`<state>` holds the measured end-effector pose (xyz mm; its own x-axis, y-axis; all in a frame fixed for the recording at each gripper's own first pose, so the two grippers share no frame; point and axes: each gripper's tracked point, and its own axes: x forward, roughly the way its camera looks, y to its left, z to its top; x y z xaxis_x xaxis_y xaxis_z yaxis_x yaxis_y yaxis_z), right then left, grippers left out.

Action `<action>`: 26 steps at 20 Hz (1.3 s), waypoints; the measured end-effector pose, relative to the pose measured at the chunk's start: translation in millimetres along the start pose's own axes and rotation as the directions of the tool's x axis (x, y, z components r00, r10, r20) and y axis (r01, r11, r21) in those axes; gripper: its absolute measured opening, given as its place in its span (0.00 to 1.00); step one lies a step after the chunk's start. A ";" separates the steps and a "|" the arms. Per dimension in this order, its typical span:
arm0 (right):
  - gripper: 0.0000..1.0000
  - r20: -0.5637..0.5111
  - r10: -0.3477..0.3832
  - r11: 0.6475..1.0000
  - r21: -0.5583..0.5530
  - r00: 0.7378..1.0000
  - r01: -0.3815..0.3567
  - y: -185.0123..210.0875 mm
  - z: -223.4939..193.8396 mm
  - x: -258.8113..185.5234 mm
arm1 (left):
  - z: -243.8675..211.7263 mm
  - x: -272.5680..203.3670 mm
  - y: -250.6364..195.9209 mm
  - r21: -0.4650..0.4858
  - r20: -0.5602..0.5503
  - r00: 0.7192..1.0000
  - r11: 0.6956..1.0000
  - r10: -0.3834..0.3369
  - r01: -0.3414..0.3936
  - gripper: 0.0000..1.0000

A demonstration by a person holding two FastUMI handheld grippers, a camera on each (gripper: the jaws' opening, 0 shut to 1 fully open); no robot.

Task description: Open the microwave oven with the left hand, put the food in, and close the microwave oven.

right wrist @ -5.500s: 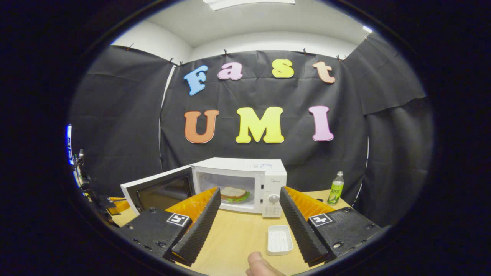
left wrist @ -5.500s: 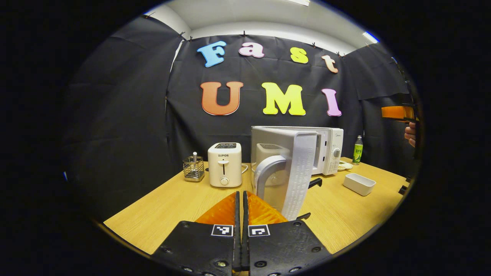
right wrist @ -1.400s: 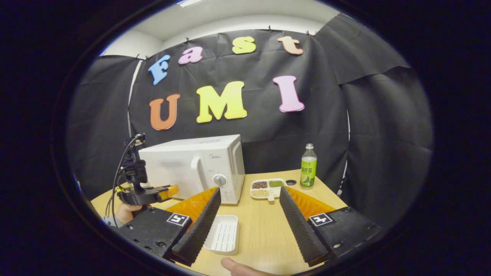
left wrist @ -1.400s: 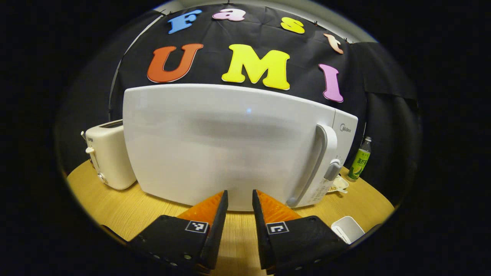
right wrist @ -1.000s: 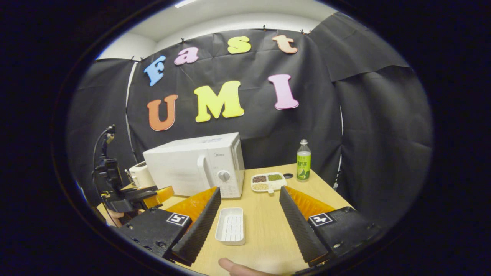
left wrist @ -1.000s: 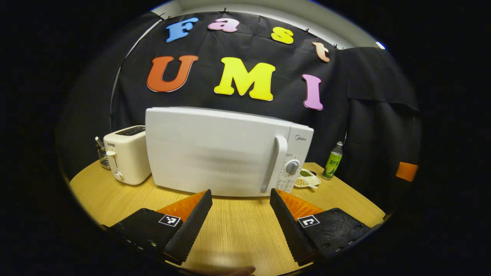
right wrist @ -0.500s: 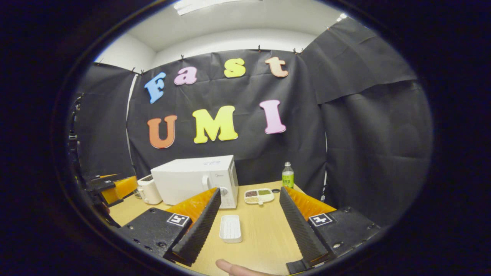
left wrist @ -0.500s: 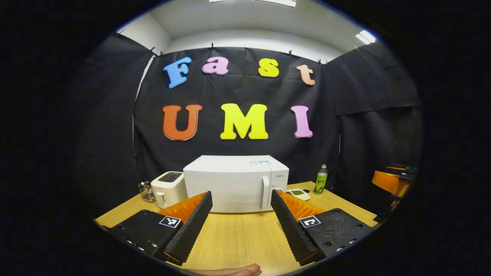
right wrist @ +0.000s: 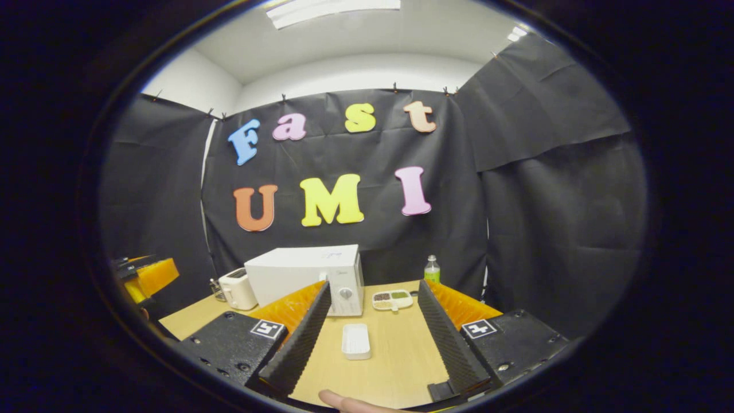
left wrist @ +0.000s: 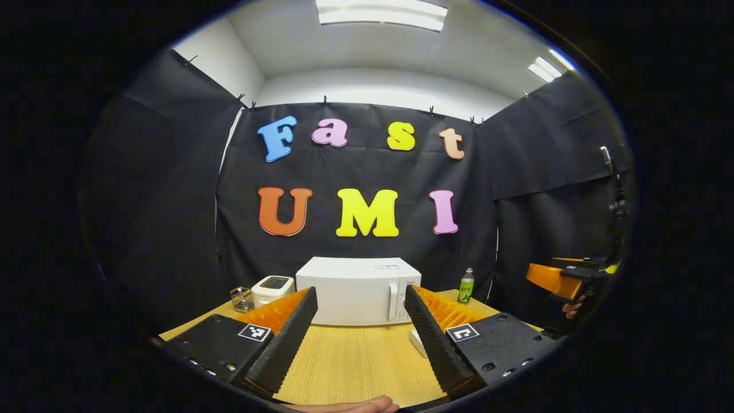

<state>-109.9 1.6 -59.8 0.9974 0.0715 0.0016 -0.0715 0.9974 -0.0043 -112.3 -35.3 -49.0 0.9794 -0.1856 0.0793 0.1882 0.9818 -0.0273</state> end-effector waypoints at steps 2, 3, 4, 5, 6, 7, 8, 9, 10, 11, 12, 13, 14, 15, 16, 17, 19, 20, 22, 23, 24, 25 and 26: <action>0.90 0.039 -0.009 0.999 -0.043 0.999 0.011 1.2 6.0 -4.8 | -7.4 -2.6 6.9 0.004 -0.009 1.000 1.000 0.013 -0.013 0.95; 0.97 0.060 -0.022 0.998 -0.062 0.998 0.026 -0.3 8.8 -6.6 | -8.0 -2.1 11.2 0.004 -0.007 1.000 1.000 0.025 -0.025 0.95; 0.91 0.087 -0.040 0.996 -0.078 0.995 0.047 -0.6 12.9 -9.9 | -9.2 -1.9 12.5 0.004 -0.009 1.000 1.000 0.029 -0.029 0.95; 0.91 0.108 -0.050 0.994 -0.091 0.993 0.060 -0.5 15.2 -11.7 | -12.2 -2.1 11.3 0.000 -0.017 0.999 1.000 0.029 -0.029 0.95; 0.90 0.123 -0.044 0.994 -0.096 0.991 0.056 4.0 17.0 -13.8 | -13.3 -0.3 11.2 -0.003 -0.023 0.999 1.000 0.026 -0.026 0.95; 0.90 0.129 -0.027 0.994 -0.098 0.991 0.040 11.8 16.2 -16.7 | -14.0 0.6 11.2 -0.004 -0.026 0.999 1.000 0.024 -0.024 0.95; 0.97 0.129 -0.010 0.995 -0.101 0.992 0.023 17.5 15.2 -18.3 | -13.5 0.7 11.8 -0.005 -0.025 0.999 1.000 0.026 -0.027 0.95; 0.91 0.128 0.000 0.995 -0.100 0.992 0.013 18.5 13.4 -18.5 | -14.1 1.5 12.3 -0.005 -0.026 0.999 1.000 0.030 -0.030 0.95; 0.98 0.130 0.001 0.995 -0.100 0.991 0.012 19.1 13.3 -18.7 | -15.2 1.6 10.6 0.002 -0.024 0.999 1.000 0.023 -0.023 0.95; 0.98 0.138 0.000 0.995 -0.100 0.990 0.014 18.7 14.9 -18.5 | -15.9 3.3 7.8 0.015 -0.019 1.000 1.000 0.009 -0.009 0.95; 0.98 0.150 0.000 0.995 -0.100 0.989 0.015 20.1 17.7 -17.8 | -17.4 4.1 8.4 0.021 -0.012 1.000 1.000 0.007 -0.007 0.95; 0.98 0.156 0.004 0.995 -0.103 0.988 0.013 23.8 18.4 -17.8 | -21.2 5.3 10.6 0.016 -0.015 1.000 1.000 0.012 -0.012 0.95; 0.97 0.148 0.003 0.994 -0.106 0.989 0.013 26.1 15.0 -17.5 | -27.0 5.8 10.3 0.012 -0.030 0.999 1.000 0.012 -0.012 0.95; 0.97 0.142 0.009 0.994 -0.110 0.990 0.007 28.6 10.6 -17.7 | -29.9 6.7 9.8 0.014 -0.039 0.999 1.000 0.010 -0.010 0.95; 0.97 0.140 0.018 0.993 -0.117 0.990 -0.001 32.2 9.7 -18.7 | -30.4 7.0 11.9 0.021 -0.039 0.999 1.000 0.015 -0.015 0.95; 0.97 0.143 0.022 0.992 -0.122 0.990 -0.005 33.8 10.4 -18.2 | -31.4 6.8 14.9 0.024 -0.042 0.999 0.999 0.024 -0.023 0.95; 0.97 0.141 0.027 0.992 -0.125 0.990 -0.010 35.2 10.5 -19.6 | -33.3 6.6 16.3 0.022 -0.044 0.999 0.999 0.031 -0.030 0.95; 0.90 0.134 0.036 0.992 -0.121 0.990 -0.020 38.0 8.5 -21.5 | -33.8 6.2 16.3 0.015 -0.043 0.999 0.999 0.029 -0.029 0.95; 0.91 0.129 0.052 0.992 -0.118 0.990 -0.037 42.9 7.9 -21.4 | -32.5 5.6 14.4 0.010 -0.036 0.999 1.000 0.019 -0.019 0.95; 0.90 0.131 0.051 0.993 -0.116 0.990 -0.036 40.5 8.8 -21.5 | -33.3 5.9 16.6 0.008 -0.034 0.999 1.000 0.021 -0.020 0.95; 0.90 0.131 0.051 0.992 -0.118 0.990 -0.036 39.5 9.5 -20.4 | -33.1 4.8 17.9 0.005 -0.032 0.999 1.000 0.024 -0.024 0.95; 0.90 0.131 0.053 0.992 -0.120 0.990 -0.038 41.0 8.8 -20.3 | -34.0 4.6 17.2 0.003 -0.032 0.999 1.000 0.022 -0.022 0.95; 0.90 0.132 0.052 0.992 -0.118 0.990 -0.037 40.9 9.6 -20.0 | -35.1 4.7 16.7 0.003 -0.034 0.999 1.000 0.022 -0.022 0.95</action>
<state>-132.8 41.0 -50.4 0.9833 0.1235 0.1335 -0.1074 0.9867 -0.1223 -102.0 -21.2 -84.1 0.9853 -0.1651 0.0444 0.1664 0.9857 -0.0262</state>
